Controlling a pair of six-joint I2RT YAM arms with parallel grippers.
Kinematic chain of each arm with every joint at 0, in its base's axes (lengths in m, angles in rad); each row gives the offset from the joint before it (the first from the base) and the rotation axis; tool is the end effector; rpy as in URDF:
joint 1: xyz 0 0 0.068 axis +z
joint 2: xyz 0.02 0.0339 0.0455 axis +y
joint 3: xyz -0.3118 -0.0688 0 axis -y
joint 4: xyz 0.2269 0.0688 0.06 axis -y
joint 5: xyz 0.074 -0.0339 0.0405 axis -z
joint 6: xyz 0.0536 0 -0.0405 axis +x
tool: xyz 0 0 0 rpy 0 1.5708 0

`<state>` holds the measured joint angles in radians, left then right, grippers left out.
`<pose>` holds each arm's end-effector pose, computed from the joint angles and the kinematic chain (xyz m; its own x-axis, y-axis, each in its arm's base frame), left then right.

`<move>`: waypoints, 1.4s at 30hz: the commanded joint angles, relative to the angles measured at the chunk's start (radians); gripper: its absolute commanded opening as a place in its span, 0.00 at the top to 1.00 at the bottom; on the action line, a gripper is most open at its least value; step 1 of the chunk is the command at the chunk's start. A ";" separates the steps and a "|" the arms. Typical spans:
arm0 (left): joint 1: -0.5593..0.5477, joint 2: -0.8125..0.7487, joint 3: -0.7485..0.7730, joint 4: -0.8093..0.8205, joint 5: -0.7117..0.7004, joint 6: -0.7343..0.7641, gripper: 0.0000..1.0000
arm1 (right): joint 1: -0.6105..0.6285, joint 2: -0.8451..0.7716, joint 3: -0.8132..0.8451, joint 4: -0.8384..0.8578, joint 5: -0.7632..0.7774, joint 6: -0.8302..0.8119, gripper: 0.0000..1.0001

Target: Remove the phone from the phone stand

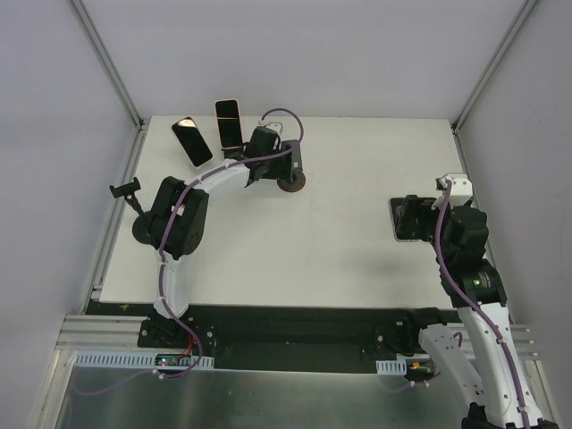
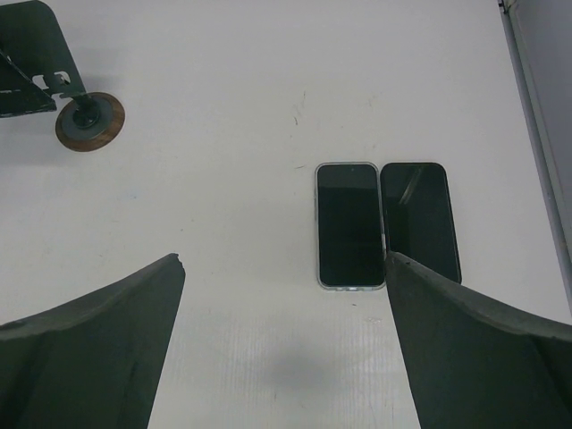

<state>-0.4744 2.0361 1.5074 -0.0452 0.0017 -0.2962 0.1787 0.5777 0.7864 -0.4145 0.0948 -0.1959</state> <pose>0.4387 -0.2254 0.2602 -0.5956 -0.0223 -0.8029 0.2972 0.9226 -0.2460 0.0924 0.0115 0.3635 -0.1806 -0.2295 -0.9564 -0.1233 0.9700 -0.2095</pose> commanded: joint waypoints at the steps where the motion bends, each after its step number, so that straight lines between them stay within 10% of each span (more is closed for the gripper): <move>1: -0.006 0.030 0.069 -0.001 -0.003 0.012 0.26 | -0.004 -0.004 0.002 -0.013 0.037 -0.022 0.04; 10: -0.015 0.059 0.096 0.001 0.016 0.028 0.48 | -0.005 0.030 0.010 -0.012 0.026 -0.023 0.04; 18: -0.012 0.001 0.035 0.002 0.017 0.028 1.00 | -0.004 0.045 0.019 -0.010 0.013 -0.017 0.04; 32: 0.075 -0.578 -0.602 -0.005 -0.077 -0.009 1.00 | -0.005 0.097 0.010 0.055 -0.075 0.032 0.04; 42: 0.339 -1.040 -0.923 -0.148 -0.183 -0.055 1.00 | -0.004 0.158 0.013 0.109 -0.144 0.070 0.04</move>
<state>-0.1986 1.1141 0.6445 -0.1486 -0.1123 -0.3271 0.1783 0.7155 0.7864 -0.3740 -0.0006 -0.1566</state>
